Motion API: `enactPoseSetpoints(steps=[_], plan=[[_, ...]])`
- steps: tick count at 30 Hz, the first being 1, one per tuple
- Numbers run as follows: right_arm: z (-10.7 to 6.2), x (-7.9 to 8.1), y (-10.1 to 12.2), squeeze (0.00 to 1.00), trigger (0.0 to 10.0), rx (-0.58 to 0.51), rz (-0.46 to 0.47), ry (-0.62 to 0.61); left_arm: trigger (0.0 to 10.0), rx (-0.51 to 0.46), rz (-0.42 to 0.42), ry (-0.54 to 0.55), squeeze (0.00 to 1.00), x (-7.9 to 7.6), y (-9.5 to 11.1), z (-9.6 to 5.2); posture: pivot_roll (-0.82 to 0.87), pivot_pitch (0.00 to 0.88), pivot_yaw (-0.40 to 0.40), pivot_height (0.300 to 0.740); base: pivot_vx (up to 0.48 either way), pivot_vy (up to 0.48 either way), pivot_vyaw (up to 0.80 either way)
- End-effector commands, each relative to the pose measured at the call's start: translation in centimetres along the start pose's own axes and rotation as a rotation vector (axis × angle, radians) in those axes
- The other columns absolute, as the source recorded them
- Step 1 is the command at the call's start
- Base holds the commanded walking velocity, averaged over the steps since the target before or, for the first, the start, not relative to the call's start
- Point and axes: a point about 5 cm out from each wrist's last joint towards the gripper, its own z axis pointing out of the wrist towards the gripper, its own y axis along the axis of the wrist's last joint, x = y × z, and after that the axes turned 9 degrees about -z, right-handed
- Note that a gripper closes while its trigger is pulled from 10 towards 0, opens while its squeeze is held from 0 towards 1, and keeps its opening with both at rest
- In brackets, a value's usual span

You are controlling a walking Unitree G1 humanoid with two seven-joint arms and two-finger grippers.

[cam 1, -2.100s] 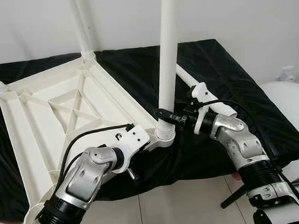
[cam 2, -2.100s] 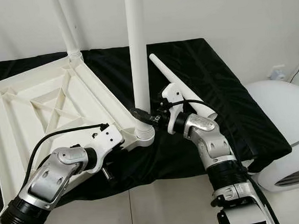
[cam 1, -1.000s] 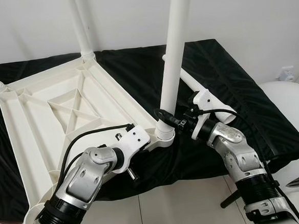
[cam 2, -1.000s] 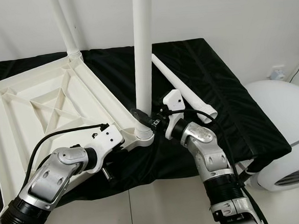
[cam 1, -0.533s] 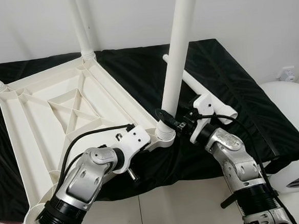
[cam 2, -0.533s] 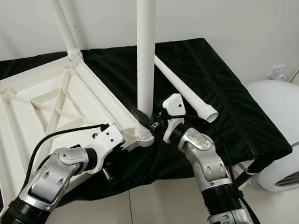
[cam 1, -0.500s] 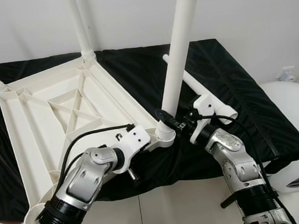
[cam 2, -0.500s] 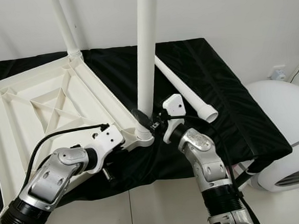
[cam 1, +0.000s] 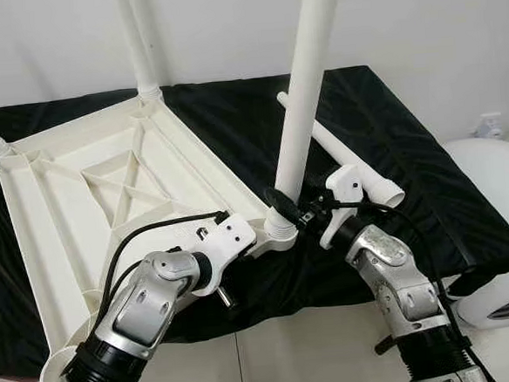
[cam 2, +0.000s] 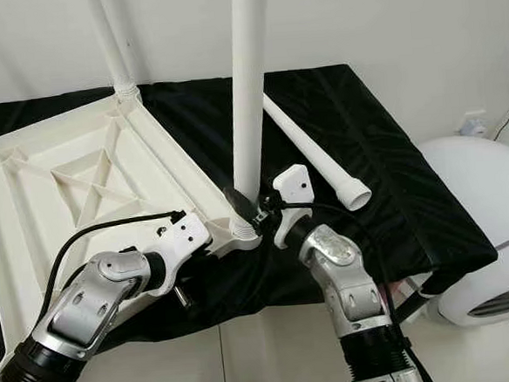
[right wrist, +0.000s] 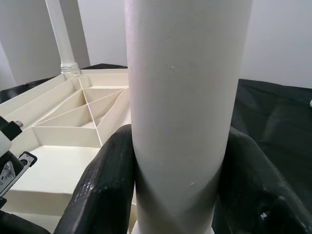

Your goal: Building children table

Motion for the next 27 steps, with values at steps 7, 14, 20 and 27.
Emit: enactPoseSetpoints(steps=[7, 14, 20, 27], plan=[[0.3, 2.2, -1.3, 0.00, 10.0, 0.063, 0.070, 0.013, 10.0, 0.069, -0.025, 0.084, 0.00, 0.3, -1.7, 0.3, -0.07, 0.148, 0.009, 0.740, 0.000, 0.000, 0.00], [0.5, 2.5, -0.9, 0.00, 10.0, 0.052, 0.053, -0.027, 10.0, 0.066, -0.028, 0.085, 0.00, 0.2, -1.6, 0.4, -0.08, 0.146, 0.004, 0.740, 0.000, 0.000, 0.00], [0.5, 2.9, -0.7, 0.00, 10.0, 0.052, 0.019, -0.055, 10.0, 0.062, -0.032, 0.090, 0.00, 0.3, -1.6, 0.4, -0.08, 0.143, -0.003, 0.740, 0.000, 0.000, 0.00], [0.6, 3.2, -0.7, 0.00, 10.0, 0.066, -0.021, -0.060, 10.0, 0.057, -0.032, 0.094, 0.00, 0.3, -1.5, 0.4, -0.08, 0.137, -0.006, 0.740, 0.000, 0.000, 0.00]])
